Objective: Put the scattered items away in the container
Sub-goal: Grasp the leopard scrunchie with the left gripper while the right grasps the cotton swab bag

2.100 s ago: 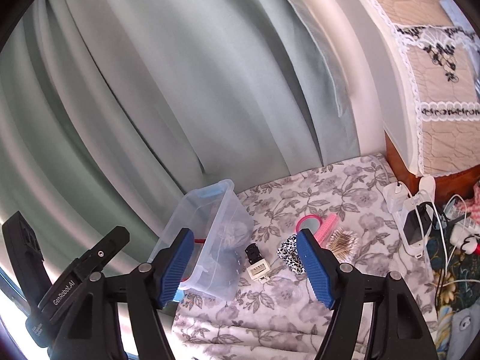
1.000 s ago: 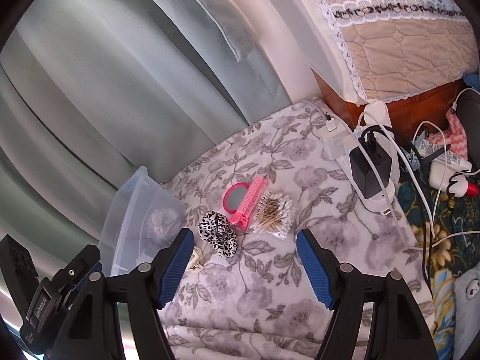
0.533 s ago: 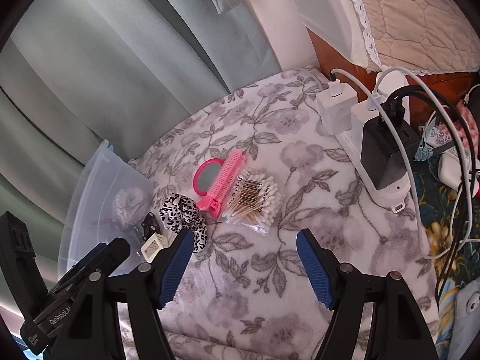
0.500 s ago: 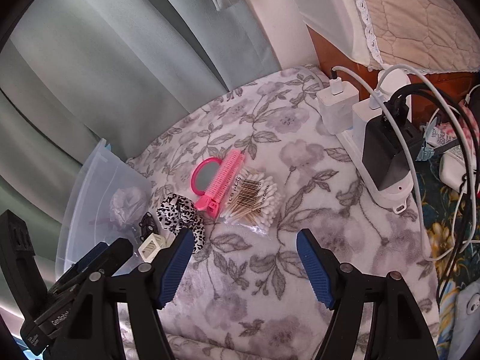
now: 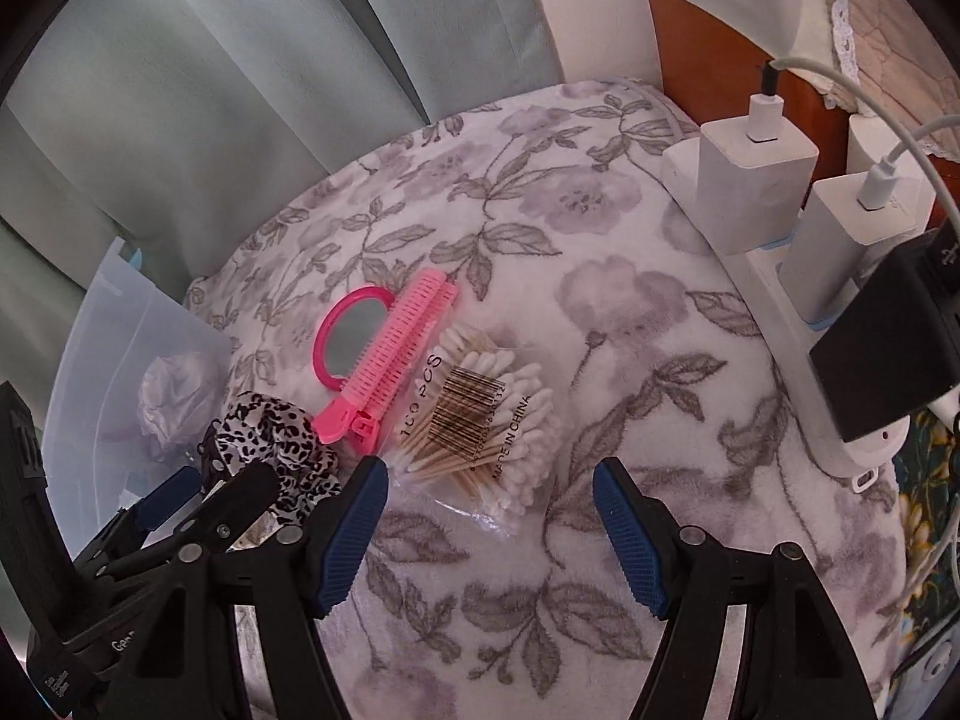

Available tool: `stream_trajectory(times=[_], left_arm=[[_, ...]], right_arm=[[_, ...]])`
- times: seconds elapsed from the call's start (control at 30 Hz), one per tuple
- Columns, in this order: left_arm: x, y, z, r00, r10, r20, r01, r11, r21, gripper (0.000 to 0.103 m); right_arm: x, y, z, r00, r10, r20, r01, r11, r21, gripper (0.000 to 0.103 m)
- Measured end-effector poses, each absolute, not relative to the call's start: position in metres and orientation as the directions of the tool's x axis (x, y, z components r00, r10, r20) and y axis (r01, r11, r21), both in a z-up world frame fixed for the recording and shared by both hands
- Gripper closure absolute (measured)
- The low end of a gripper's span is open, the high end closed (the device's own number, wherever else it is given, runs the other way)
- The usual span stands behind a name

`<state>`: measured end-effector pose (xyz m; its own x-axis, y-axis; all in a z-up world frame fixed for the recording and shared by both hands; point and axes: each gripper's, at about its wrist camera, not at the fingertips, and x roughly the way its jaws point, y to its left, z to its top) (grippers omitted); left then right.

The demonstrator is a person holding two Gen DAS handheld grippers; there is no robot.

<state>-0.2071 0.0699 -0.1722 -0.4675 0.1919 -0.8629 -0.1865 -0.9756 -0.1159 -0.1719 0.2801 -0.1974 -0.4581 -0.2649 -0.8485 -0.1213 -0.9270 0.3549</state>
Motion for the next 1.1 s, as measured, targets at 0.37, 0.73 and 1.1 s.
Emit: stream_trajectory(times=[0.37,0.73,1.1], left_arm=[[-0.226,0.07,-0.196,-0.443,0.213,-0.871,-0.194,-0.971,-0.139,0.025],[-0.233,0.076,-0.203,-0.438,0.234,-0.868,-0.2,-0.967,-0.16,0.05],[-0.216,0.082,-0.195,-0.424,0.255,-0.869,-0.212,-0.961,-0.178,0.076]], right_arm=[[-0.199,0.269,-0.22,-0.435,-0.241,-0.868,-0.131,-0.936,0.325,0.027],[-0.216,0.257,-0.222,-0.448,-0.144,-0.883,-0.147,-0.962,0.231,0.027],[-0.21,0.259,-0.217,-0.437,-0.129,-0.89,-0.205,-0.949,0.238,0.046]])
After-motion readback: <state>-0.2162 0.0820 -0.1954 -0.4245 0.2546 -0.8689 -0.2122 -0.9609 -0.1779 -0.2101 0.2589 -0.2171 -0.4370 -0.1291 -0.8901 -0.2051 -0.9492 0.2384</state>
